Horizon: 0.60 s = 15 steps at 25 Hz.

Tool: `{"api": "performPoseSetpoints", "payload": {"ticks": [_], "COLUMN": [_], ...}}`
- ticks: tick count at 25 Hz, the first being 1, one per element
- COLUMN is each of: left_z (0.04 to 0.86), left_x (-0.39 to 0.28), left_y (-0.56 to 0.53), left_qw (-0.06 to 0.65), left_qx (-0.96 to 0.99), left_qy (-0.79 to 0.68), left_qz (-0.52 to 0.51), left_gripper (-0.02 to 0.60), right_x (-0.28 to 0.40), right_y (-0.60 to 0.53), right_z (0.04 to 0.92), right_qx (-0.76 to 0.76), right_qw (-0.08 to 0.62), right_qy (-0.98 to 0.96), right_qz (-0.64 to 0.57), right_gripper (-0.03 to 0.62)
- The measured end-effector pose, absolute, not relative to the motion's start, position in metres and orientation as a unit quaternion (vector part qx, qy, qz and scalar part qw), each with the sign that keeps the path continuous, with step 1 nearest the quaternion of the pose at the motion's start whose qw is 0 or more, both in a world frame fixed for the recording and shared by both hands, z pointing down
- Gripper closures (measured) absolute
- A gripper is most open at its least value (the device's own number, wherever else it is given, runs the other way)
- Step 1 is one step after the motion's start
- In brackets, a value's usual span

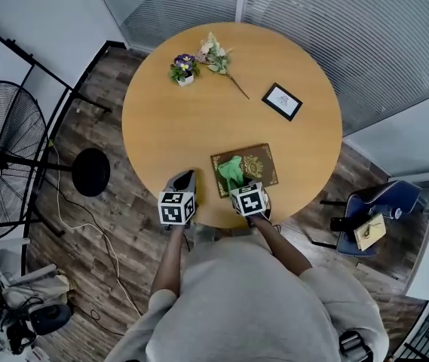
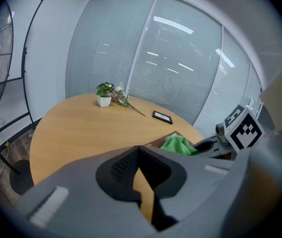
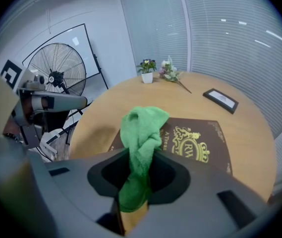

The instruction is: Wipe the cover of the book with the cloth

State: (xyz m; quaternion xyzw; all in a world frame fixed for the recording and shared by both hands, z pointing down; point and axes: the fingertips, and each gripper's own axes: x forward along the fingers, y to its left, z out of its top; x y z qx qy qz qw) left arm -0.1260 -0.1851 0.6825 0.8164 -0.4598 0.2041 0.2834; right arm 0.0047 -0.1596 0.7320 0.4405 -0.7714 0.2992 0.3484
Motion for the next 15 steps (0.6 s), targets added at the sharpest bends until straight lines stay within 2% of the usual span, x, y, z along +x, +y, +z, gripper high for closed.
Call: {"api": "performPoseSetpoints", "payload": {"ticks": [15], "left_z": [0.683], "left_x": [-0.104], "left_y": [-0.192], "left_qw": [0.28], "left_qx": [0.826], "left_qy": [-0.444], "left_qz": [0.208], "left_gripper": [0.572], "right_x": [0.047], "right_y": [-0.167], "right_z": [0.733], "right_qx": [0.464], "right_qw": [0.351], "right_qy": [-0.757], "right_qz": [0.298], "right_gripper": [0.496]}}
